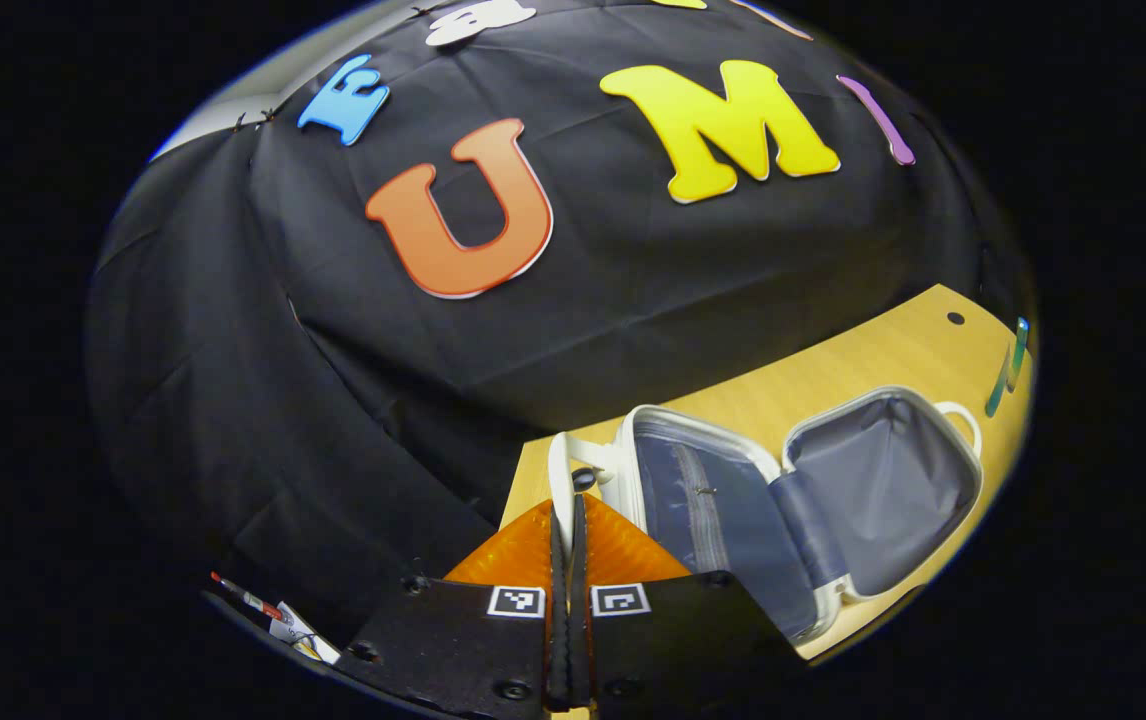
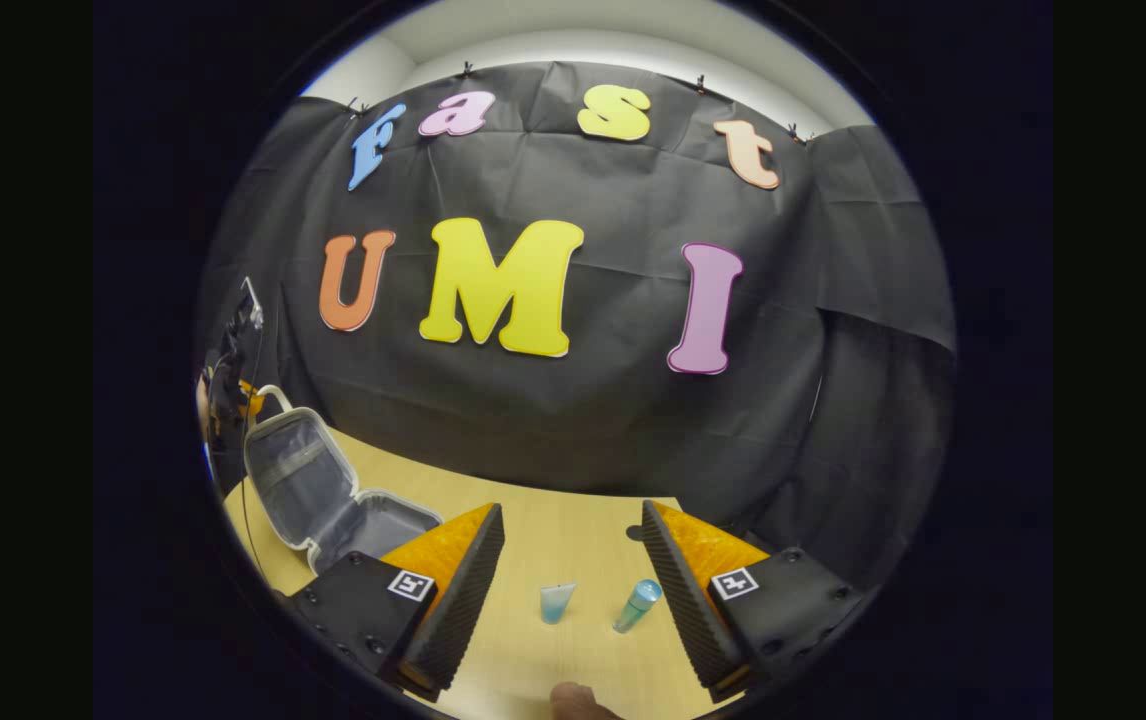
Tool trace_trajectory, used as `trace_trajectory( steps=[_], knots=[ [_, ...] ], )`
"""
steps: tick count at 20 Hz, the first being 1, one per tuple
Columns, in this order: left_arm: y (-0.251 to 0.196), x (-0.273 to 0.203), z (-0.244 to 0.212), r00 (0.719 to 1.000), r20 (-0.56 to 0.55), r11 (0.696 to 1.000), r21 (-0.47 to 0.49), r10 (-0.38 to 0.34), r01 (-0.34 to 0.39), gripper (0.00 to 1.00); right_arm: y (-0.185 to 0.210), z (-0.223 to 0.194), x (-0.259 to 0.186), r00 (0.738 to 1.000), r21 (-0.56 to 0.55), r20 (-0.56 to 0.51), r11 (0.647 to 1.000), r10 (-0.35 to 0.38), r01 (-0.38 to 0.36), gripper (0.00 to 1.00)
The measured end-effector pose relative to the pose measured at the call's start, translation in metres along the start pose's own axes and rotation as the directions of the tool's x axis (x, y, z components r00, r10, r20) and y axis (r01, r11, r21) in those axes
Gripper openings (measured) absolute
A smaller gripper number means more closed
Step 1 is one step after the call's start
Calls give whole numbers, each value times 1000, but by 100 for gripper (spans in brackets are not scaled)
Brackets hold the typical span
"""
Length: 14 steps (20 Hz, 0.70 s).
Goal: First open the suitcase, pack the skin care products into it, and then close the suitcase.
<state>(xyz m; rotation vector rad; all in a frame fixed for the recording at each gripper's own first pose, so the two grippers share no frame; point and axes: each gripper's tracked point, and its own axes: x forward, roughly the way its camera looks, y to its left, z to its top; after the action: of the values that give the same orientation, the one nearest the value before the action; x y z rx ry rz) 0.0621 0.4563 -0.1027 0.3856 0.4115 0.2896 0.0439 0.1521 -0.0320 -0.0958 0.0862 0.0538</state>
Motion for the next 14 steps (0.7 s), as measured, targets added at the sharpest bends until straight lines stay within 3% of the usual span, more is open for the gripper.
trace_trajectory(
  steps=[9, 14],
  knots=[
    [2, 72, -127, 983, -171, 994, -92, -67, 52, 3, -41, -16, -10, 991, -71, -61, 991, -115, 111, 82],
    [-4, 82, -162, 972, -220, 986, -160, -76, 41, 3, -69, -21, -14, 979, -85, -80, 980, -186, 179, 82]
  ],
)
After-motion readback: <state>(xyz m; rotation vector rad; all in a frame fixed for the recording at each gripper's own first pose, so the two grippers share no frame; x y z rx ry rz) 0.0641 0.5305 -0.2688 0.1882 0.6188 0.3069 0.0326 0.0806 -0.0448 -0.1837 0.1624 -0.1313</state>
